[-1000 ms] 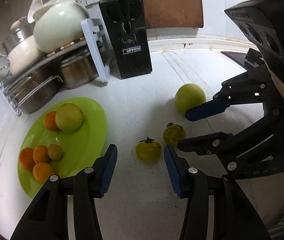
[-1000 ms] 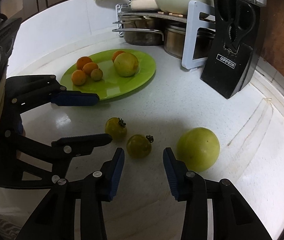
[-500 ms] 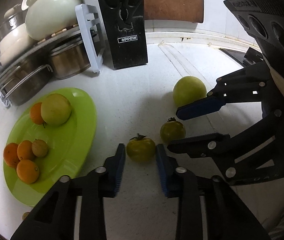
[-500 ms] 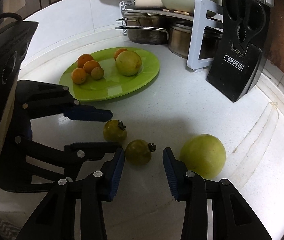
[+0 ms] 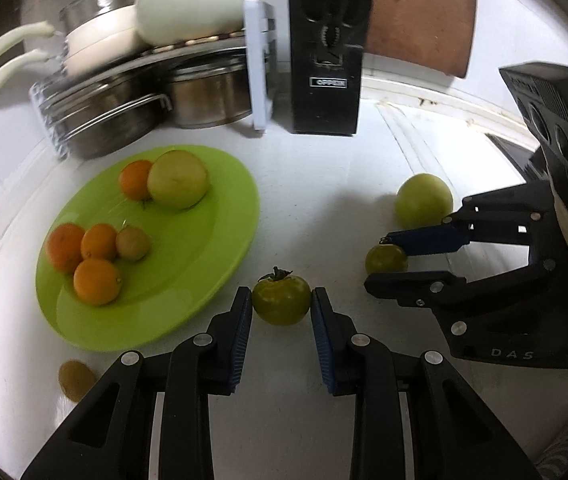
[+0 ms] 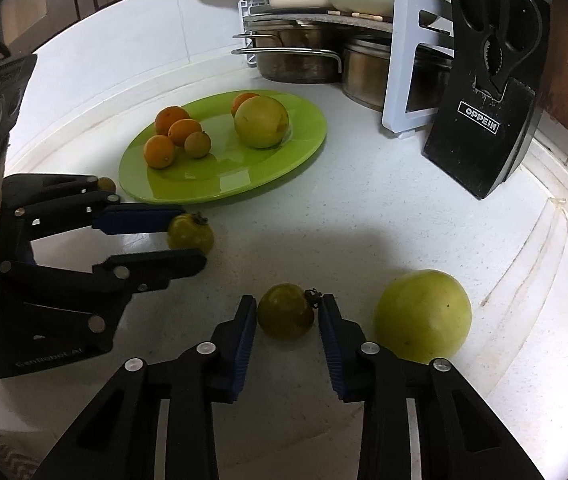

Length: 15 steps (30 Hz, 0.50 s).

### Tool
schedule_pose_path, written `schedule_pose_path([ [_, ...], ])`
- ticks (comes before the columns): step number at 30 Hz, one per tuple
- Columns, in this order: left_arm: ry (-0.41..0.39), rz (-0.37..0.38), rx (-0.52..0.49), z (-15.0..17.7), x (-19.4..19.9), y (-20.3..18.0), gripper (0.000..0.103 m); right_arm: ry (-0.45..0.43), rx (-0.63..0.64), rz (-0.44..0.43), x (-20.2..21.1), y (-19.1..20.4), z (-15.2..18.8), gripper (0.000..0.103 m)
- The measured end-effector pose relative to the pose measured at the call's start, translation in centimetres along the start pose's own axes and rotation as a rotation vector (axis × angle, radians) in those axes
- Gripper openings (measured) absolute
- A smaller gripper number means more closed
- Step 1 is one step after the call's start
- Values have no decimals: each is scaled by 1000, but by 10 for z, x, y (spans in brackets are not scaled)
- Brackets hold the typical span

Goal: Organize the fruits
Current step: 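Grasp a green tomato with the left tool while the right tool grasps another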

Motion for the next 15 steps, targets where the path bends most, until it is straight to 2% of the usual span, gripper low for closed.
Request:
schedule_pose_path([
  [15,-62,-16,62,4,32,0,30,-62,2,-5,24,11,0,30],
])
Point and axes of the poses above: each gripper's, at about its wrist camera, not at the fingertips, and x roughly against the way its jaws point, y to its left, z to its underside, the point moved 1 cm from there along -x, roughly the way its jaws point, and after that the axes turned 13 degrees about y, right-handed, at the moved point
